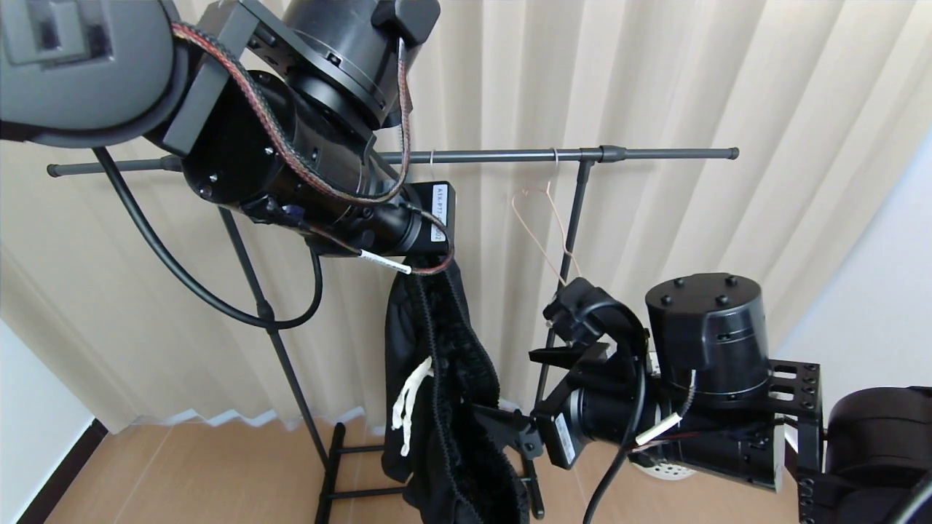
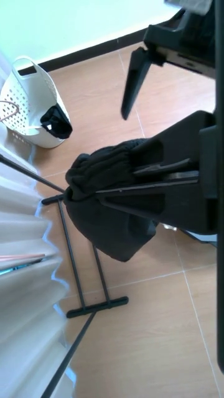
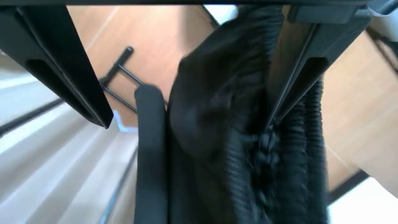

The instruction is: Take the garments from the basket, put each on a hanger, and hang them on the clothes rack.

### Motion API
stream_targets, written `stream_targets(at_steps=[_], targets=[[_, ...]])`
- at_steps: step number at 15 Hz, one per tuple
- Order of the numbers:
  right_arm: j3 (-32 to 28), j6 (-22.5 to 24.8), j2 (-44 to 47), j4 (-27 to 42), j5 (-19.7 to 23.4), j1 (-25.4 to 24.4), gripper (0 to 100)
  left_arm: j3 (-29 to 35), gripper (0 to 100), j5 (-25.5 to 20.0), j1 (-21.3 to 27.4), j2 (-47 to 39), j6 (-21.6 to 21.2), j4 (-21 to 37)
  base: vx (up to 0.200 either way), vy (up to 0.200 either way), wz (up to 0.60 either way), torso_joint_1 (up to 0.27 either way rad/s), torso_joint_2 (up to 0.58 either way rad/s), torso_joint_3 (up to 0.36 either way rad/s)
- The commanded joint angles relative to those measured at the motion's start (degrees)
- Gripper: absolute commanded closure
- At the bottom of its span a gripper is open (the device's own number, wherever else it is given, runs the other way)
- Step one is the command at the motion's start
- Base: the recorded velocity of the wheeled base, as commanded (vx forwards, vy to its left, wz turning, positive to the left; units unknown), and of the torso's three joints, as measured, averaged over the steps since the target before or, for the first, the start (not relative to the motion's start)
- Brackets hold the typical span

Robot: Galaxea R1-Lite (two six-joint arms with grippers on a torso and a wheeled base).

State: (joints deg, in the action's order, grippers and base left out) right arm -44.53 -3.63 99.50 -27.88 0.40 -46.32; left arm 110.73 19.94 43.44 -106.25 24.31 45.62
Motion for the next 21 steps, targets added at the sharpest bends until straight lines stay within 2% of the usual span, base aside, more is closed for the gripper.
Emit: stream_targets(at_steps=[1, 3, 11, 12, 15, 21], targets=[[-0.4, 0.5, 3.7, 0.0, -1.6, 0.0, 0, -0.3, 100, 0.0, 0.1, 0.9, 0.0, 0.0, 0.000, 0.000, 0.00, 0.000, 0.00, 0.000], [-0.3, 1.9, 4.2, 0.1, -1.7, 0.1, 0, -0.7, 100, 0.0, 0.1, 1.7, 0.0, 0.0, 0.000, 0.000, 0.00, 0.000, 0.00, 0.000], [-0.6, 1.9, 6.0, -0.2, -2.2, 0.0, 0, -1.9, 100, 0.0, 0.0, 2.3, 0.0, 0.1, 0.000, 0.000, 0.00, 0.000, 0.00, 0.000], [-1.2, 1.8, 6.3, -0.4, -2.2, 0.0, 100, -1.9, 100, -0.1, 0.0, 2.3, -0.1, 0.1, 0.000, 0.000, 0.00, 0.000, 0.00, 0.000], [-2.0, 1.6, 6.8, -1.3, -2.8, 0.2, 100, -2.3, 100, -0.1, 0.1, 2.4, -0.1, 1.0, 0.000, 0.000, 0.00, 0.000, 0.00, 0.000], [-6.5, 1.7, 4.9, -1.1, -5.1, 11.1, 100, -10.5, 100, -1.0, -2.9, 4.4, -0.6, 0.7, 0.000, 0.000, 0.00, 0.000, 0.00, 0.000]])
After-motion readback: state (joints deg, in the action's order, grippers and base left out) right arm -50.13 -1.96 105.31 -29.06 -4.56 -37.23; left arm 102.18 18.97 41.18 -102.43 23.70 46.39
